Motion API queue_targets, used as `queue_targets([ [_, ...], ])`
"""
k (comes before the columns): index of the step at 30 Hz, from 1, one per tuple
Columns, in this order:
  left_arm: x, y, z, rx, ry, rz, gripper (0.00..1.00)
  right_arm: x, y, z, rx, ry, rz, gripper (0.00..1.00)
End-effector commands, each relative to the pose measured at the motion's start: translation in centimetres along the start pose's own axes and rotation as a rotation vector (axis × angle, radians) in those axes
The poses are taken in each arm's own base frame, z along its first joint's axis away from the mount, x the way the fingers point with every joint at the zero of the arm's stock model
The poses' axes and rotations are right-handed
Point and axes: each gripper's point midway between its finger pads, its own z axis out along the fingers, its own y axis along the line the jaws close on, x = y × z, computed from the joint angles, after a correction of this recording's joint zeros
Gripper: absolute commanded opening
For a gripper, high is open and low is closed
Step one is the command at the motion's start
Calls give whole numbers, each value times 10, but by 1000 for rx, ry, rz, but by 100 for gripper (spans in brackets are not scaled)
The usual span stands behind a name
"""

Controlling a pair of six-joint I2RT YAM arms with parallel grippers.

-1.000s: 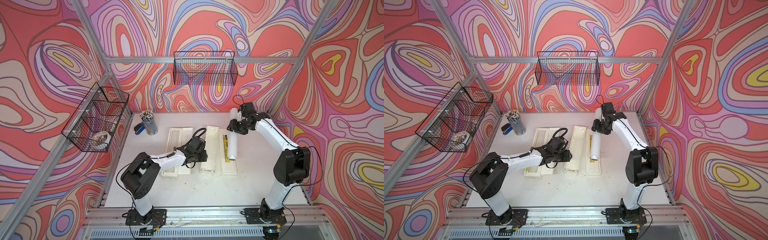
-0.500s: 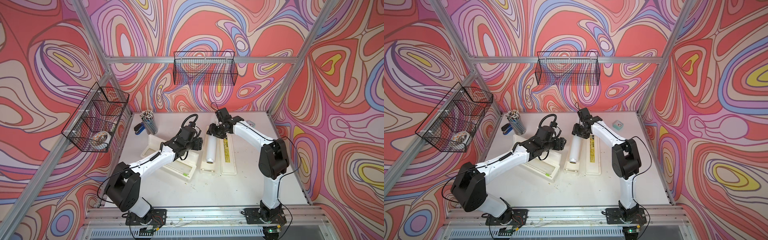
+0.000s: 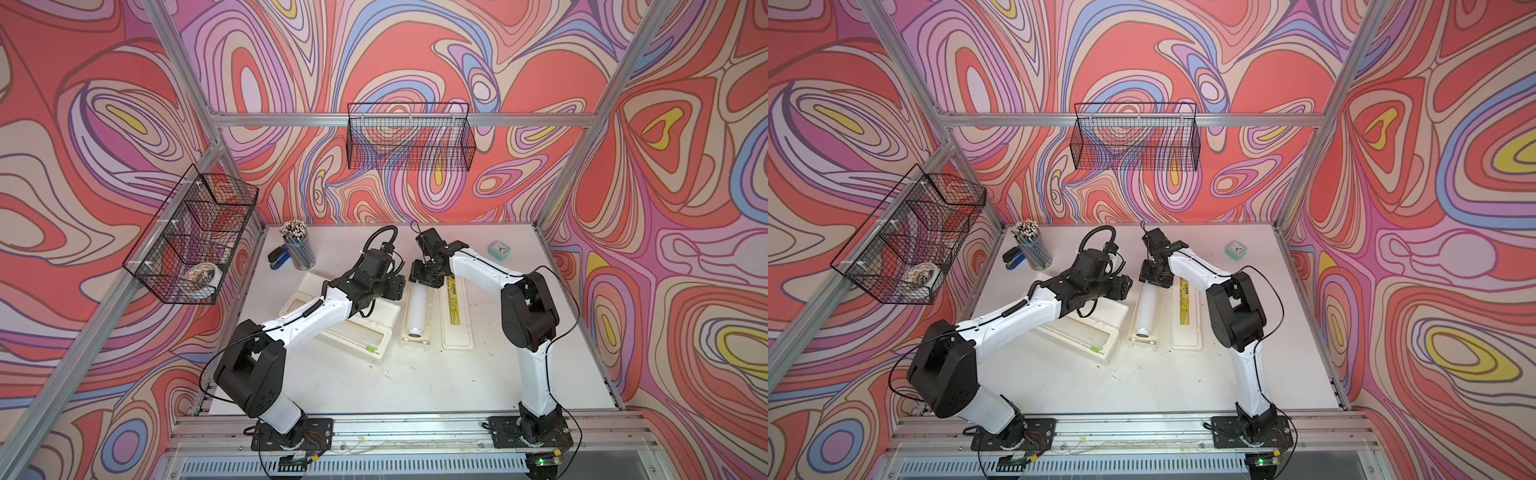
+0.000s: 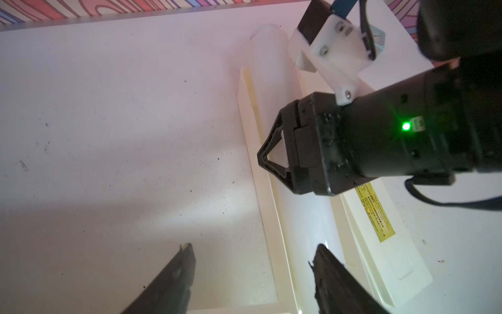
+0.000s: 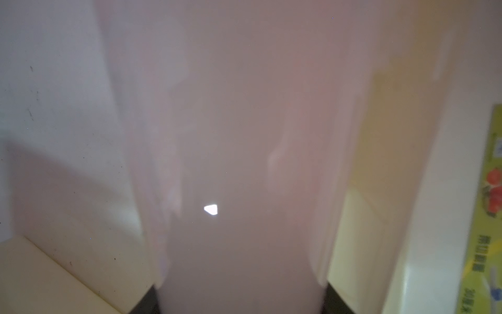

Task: Put plastic wrap rolls into dispensers
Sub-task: Place the plastic wrap into the plastic wrap cutting box.

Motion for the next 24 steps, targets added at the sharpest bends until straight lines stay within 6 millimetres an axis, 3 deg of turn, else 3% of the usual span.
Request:
queue_targets([
  [1, -5, 3, -5, -12, -5, 22, 70, -1, -2, -3, 22, -14, 10, 28],
  [8, 6, 6, -5, -15, 17, 2, 70, 7, -9, -6, 52, -2, 21, 37],
  [16, 10, 8, -3, -25, 22, -30, 70, 9, -4, -31, 30, -27, 39, 33],
  [24, 13, 9, 1, -29, 32, -45, 70, -4, 14, -54, -18, -37, 13, 26],
])
